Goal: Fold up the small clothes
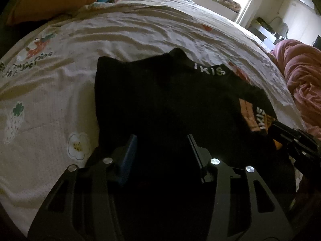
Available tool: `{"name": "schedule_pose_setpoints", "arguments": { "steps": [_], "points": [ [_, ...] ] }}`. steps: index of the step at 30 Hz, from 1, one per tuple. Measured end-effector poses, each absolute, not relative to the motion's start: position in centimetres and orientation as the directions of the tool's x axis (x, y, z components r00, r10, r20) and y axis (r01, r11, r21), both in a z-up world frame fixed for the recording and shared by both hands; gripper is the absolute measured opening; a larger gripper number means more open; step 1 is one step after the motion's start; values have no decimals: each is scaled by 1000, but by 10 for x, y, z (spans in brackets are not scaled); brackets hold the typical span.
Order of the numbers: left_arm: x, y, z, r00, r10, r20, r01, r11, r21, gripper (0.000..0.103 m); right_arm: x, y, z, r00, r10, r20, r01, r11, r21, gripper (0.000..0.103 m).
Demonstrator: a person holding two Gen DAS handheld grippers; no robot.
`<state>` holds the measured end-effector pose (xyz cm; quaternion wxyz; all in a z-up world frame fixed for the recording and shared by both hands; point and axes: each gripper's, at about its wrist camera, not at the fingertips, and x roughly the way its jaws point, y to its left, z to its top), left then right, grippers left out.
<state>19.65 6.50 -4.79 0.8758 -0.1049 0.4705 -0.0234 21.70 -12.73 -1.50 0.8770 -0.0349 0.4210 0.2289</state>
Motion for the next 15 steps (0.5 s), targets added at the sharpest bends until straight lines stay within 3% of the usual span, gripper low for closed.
{"name": "schedule_pose_setpoints", "arguments": {
  "steps": [6,8,15],
  "points": [
    [193,66,-50,555,-144,-819,-51,977,-206,42,217,-122,-23,521,364,-772,-437,891,125,28],
    [192,65,-50,557,-140,-818,-49,978,-201,42,217,-123,-24,518,356,-778,-439,891,116,35],
    [191,64,-50,558,-139,-818,-46,979,-197,42,224,-135,-45,467,314,-827,-392,912,125,35]
  ]
}}
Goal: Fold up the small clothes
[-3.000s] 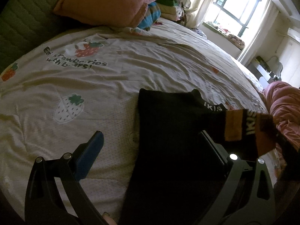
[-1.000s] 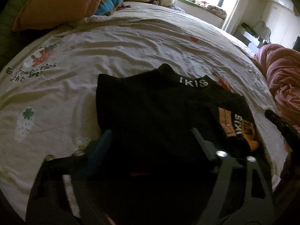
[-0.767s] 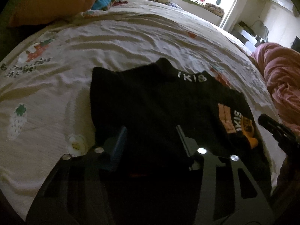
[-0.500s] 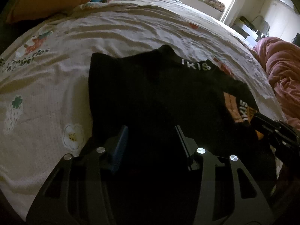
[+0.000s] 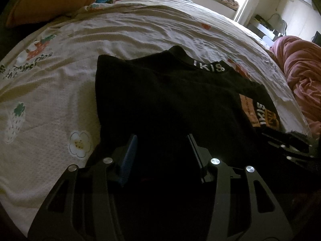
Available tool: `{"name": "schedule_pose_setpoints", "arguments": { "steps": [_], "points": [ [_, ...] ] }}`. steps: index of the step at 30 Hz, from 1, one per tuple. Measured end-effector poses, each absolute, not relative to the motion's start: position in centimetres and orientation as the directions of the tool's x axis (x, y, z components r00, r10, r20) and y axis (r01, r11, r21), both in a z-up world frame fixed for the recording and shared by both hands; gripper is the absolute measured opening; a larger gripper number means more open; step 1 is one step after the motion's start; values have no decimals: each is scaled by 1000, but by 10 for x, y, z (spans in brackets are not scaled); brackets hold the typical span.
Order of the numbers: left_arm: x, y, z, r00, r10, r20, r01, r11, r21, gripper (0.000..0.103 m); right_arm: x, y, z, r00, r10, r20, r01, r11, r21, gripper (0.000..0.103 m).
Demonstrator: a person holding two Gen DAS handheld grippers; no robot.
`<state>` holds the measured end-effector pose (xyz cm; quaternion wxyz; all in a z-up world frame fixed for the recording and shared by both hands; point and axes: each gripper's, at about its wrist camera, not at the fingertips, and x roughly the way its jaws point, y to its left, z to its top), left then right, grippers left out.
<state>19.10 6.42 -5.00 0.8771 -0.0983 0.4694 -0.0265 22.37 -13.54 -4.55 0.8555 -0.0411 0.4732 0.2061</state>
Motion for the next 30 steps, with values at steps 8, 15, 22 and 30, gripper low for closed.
{"name": "schedule_pose_setpoints", "arguments": {
  "steps": [8,15,22,30],
  "points": [
    [190,64,-50,558,-134,-819,-43,981,-190,42,221,-141,-45,466,332,-820,-383,911,151,35],
    [190,65,-49,558,-136,-818,-48,979,-196,42,217,-148,-35,494,358,-793,-372,911,179,43],
    [186,64,-41,565,-134,-814,-49,979,-196,42,209,-157,-21,540,360,-761,-355,917,182,63],
    [179,63,-29,587,-127,-800,-52,980,-194,61,200,-163,-10,573,368,-733,-348,918,189,85]
  ]
}}
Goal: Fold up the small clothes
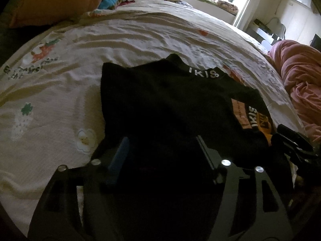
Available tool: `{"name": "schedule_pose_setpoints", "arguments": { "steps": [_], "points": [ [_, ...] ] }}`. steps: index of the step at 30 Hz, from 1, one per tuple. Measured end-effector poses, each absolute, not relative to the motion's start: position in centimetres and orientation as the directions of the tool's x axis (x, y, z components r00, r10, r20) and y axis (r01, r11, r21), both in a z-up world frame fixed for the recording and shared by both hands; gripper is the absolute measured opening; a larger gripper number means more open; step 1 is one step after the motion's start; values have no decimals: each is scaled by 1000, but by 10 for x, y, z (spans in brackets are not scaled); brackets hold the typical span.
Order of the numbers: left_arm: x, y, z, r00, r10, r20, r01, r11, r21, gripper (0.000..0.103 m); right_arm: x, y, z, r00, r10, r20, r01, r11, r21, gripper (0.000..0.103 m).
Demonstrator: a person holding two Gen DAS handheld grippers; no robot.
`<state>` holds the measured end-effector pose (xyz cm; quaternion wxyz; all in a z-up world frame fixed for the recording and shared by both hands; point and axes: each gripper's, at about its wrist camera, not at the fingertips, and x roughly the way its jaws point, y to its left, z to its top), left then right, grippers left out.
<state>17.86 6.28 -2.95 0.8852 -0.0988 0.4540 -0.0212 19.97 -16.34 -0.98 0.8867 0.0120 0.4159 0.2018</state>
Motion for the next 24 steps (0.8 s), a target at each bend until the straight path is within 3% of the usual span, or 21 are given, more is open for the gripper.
{"name": "schedule_pose_setpoints", "arguments": {
  "steps": [6,17,24],
  "points": [
    [171,63,-21,603,-112,-790,-59,981,-184,76,191,-167,1,596,374,-711,-349,918,190,90],
    [156,62,-1,635,-98,-766,-59,983,-175,94,173,-173,23,646,370,-668,-346,922,176,95],
    [146,61,6,644,-81,-760,-65,985,-160,94,164,-177,32,660,371,-653,-347,922,172,95]
  ]
}}
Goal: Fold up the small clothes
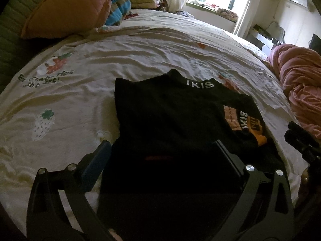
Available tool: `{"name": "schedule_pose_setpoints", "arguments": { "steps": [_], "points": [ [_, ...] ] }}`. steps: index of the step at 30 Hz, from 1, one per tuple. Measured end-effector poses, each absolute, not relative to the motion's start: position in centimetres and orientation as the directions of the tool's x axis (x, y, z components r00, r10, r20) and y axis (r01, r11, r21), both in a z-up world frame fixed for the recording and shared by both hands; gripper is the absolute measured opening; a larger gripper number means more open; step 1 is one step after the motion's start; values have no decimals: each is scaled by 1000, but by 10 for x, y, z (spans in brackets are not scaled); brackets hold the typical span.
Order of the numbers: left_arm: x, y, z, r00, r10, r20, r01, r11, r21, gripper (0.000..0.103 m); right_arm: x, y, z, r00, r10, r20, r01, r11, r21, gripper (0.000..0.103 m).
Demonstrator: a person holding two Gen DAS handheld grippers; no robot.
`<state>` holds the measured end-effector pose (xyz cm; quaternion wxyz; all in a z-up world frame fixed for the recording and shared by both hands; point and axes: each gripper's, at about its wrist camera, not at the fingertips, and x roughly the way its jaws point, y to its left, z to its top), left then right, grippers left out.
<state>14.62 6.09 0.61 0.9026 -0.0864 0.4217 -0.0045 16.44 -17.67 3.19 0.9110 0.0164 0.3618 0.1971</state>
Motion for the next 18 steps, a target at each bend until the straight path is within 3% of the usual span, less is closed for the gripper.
{"name": "schedule_pose_setpoints", "arguments": {
  "steps": [18],
  "points": [
    [110,68,17,656,-37,-754,-77,990,-116,94,140,-179,40,664,351,-660,-354,925,135,95]
  ]
}}
